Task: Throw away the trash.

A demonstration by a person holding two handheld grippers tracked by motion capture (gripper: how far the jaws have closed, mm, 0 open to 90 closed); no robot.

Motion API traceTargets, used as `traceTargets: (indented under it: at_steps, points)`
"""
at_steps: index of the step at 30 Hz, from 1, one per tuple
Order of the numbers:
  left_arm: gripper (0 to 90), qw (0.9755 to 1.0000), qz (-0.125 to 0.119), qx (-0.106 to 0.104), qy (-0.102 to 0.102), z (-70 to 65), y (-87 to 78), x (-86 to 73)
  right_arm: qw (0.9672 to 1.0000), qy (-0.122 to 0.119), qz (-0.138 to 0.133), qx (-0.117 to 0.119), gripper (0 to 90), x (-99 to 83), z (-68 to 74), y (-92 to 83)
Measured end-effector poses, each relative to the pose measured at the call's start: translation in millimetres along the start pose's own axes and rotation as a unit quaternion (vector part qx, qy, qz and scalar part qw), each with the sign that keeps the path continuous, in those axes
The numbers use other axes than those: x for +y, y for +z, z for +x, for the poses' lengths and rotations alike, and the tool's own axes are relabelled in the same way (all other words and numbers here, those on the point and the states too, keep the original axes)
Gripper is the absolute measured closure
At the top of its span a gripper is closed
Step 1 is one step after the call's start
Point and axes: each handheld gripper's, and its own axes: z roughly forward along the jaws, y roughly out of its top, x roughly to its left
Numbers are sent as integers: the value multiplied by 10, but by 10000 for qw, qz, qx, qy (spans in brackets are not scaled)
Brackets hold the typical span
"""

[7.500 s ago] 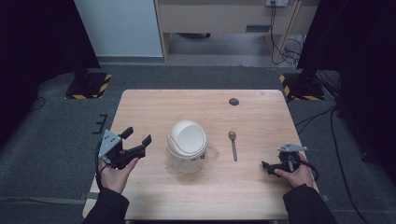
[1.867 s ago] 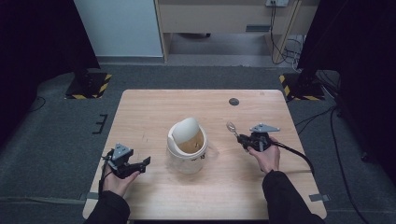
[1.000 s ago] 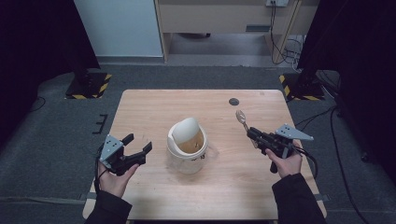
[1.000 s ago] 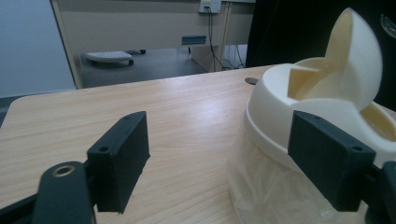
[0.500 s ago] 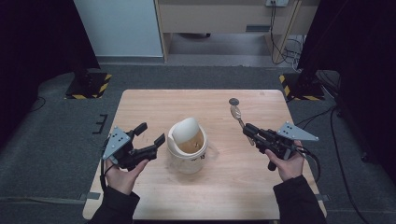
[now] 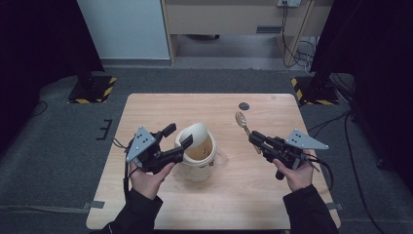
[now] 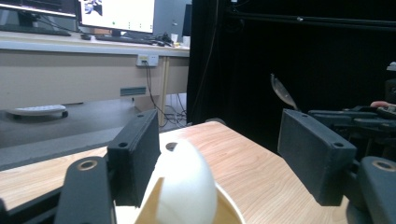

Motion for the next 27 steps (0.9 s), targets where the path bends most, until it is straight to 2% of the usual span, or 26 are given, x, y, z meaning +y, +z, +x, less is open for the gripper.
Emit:
traceTargets:
  at_steps: [7, 13, 16, 22, 27]
  points:
    - [329, 9999, -20, -159, 17, -125, 142, -8, 9998, 33, -2, 192, 800, -39, 60, 36]
    - [352, 9995, 78, -306, 52, -235, 323, 12, 9995, 50, -35, 303, 800, -50, 76, 53]
    - [367, 9991, 62, -413, -12, -313, 414, 15, 9993, 74, -58, 352, 800, -53, 88, 54]
    - [398, 9984, 79, -557, -10, -456, 587, 31, 9990, 86, -104, 430, 800, -63, 109, 60]
    - [440, 9978, 88, -633, -165, -536, 716, 32, 9985, 78, -109, 530, 800, -78, 135, 70]
